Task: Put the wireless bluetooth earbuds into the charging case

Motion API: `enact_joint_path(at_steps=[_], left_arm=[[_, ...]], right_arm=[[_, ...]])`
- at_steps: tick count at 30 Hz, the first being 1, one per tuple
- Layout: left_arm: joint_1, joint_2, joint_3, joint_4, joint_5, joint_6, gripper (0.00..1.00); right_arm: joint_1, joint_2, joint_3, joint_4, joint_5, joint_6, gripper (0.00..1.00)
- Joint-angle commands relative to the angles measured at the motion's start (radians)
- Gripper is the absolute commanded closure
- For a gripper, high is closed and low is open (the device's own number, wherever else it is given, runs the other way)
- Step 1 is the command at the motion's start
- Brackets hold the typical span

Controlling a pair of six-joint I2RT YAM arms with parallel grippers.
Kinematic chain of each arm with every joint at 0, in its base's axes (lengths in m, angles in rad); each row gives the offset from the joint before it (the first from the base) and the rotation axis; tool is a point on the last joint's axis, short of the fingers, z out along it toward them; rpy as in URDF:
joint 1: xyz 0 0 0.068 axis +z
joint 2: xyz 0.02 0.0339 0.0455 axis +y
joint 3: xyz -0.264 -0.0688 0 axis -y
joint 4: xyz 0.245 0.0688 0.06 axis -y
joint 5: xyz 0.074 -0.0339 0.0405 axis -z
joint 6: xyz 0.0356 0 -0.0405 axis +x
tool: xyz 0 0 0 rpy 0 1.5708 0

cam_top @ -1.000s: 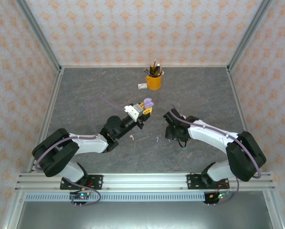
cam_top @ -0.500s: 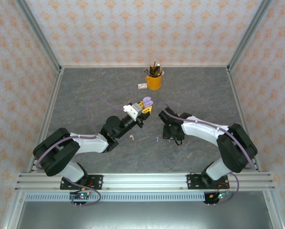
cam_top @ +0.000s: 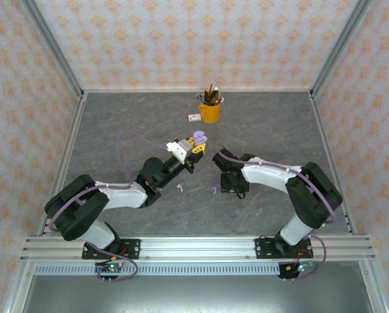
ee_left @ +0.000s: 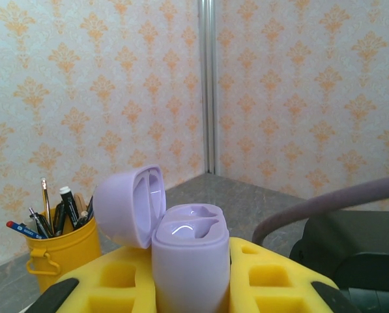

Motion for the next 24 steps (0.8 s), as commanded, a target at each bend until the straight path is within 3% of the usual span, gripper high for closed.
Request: enact_joint_path(at_steps=[1,24], left_arm=[[0.01,-0.023,-0.007,0.053,0.008,-0.009,1.0],[0.014,-0.044,-0.012,0.034,0.025,-0.029,1.0]], right_arm=[[0.006,0.018,0.034,-0.032,0.011,-0.017,0.56],[0.006,0.046,0.044,-0.047,0.038,-0.029,0.73]])
